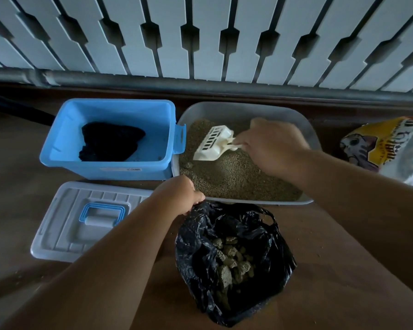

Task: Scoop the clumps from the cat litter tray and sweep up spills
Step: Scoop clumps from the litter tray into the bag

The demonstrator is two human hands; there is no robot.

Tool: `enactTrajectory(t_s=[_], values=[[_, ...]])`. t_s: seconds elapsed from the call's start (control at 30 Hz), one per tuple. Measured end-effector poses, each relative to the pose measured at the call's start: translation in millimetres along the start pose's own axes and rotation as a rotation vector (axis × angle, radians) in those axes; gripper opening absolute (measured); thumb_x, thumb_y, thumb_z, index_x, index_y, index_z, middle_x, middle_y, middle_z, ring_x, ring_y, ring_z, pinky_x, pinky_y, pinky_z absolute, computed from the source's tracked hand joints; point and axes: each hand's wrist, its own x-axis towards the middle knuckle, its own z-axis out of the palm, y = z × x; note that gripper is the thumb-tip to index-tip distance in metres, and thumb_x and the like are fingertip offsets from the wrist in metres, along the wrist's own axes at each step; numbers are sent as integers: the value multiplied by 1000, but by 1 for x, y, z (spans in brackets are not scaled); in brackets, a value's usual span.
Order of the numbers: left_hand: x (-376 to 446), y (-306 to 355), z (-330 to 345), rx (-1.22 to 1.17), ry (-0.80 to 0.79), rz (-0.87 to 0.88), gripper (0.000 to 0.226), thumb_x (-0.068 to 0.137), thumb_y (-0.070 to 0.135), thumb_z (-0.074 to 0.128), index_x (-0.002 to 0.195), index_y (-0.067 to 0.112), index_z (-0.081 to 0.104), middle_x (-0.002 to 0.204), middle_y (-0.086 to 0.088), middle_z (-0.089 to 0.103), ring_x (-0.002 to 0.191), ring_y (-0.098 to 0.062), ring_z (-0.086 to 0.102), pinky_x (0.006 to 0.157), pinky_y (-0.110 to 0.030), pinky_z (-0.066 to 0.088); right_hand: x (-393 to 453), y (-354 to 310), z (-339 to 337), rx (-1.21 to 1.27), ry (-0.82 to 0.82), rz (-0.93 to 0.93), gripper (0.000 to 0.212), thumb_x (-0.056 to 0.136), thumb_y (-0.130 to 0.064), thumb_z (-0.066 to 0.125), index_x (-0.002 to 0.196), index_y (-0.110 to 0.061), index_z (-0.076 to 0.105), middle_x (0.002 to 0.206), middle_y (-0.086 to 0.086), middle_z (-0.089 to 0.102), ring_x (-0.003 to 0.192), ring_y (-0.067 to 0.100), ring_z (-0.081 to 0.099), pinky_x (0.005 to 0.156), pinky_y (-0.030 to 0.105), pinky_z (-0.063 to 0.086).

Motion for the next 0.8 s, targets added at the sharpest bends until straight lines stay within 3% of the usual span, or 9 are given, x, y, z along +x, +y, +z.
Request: enactTrajectory(t_s=[0.03, 0.1, 0.17, 0.23, 0.37, 0.47, 0.57, 0.63, 0.8], values=[[0, 0, 0, 4, 1, 1, 41, 95, 41, 62, 111, 2, 63, 91, -12, 74, 88, -30, 72, 93, -46, 55, 4, -10, 6, -2, -23, 5, 36, 99, -24, 54, 127, -46, 61, 81, -8, 36, 76, 16, 53, 52, 24, 32], [2, -1, 1, 4, 4, 7, 42, 95, 40, 63, 110, 2, 64, 93, -13, 73, 90, -31, 71, 92, -46, 56, 9, -29, 15, -5, -79, 4, 38, 98, -19, 55, 128, -40, 62, 82, -6, 36, 76, 18, 54, 54, 25, 40], [4, -2, 1, -4, 7, 13, 40, 94, 39, 63, 107, 2, 66, 94, -15, 73, 92, -32, 70, 92, -46, 56, 12, -43, 21, -38, -143, -30, 44, 95, -9, 54, 132, -32, 61, 95, 2, 44, 83, 24, 57, 62, 31, 47], [4, -2, 1, -5, 13, 18, 39, 94, 39, 63, 105, 2, 66, 93, -14, 73, 91, -32, 71, 91, -46, 57, 14, -44, 20, -88, -208, -67, 49, 93, -6, 53, 136, -30, 59, 108, 6, 49, 79, 24, 55, 61, 32, 43], [4, -5, 1, 15, 27, 32, 36, 94, 41, 63, 99, 5, 66, 90, -12, 74, 85, -29, 72, 91, -46, 56, 15, -31, 6, -244, -269, -87, 44, 92, -10, 58, 133, -25, 62, 101, 3, 52, 68, 19, 52, 57, 31, 47], [5, -2, 1, 48, 10, 12, 40, 96, 41, 61, 107, 3, 66, 97, -13, 73, 90, -30, 71, 93, -46, 55, 12, -18, -6, -302, -266, -32, 39, 93, -11, 58, 128, -25, 65, 103, 2, 58, 76, 21, 59, 65, 34, 53], [5, 2, -1, 148, 22, -30, 44, 97, 44, 58, 115, 5, 64, 104, -14, 71, 96, -31, 69, 92, -45, 55, 11, 3, -9, -318, -249, 1, 37, 92, -12, 54, 122, -29, 69, 103, 1, 64, 79, 21, 62, 57, 28, 46], [5, 3, 0, 228, 60, -38, 40, 96, 43, 59, 116, 9, 65, 102, -12, 70, 94, -29, 68, 89, -44, 56, 6, 17, -8, -307, -236, 16, 40, 91, -11, 54, 120, -34, 69, 107, -2, 67, 85, 21, 64, 61, 28, 48], [5, 12, 7, 230, 213, 44, 22, 93, 39, 62, 98, 18, 66, 88, -1, 67, 85, -21, 65, 83, -41, 55, -8, 57, -18, -167, -268, 84, 45, 95, -13, 51, 124, -46, 65, 132, -13, 62, 112, 16, 61, 78, 33, 52]])
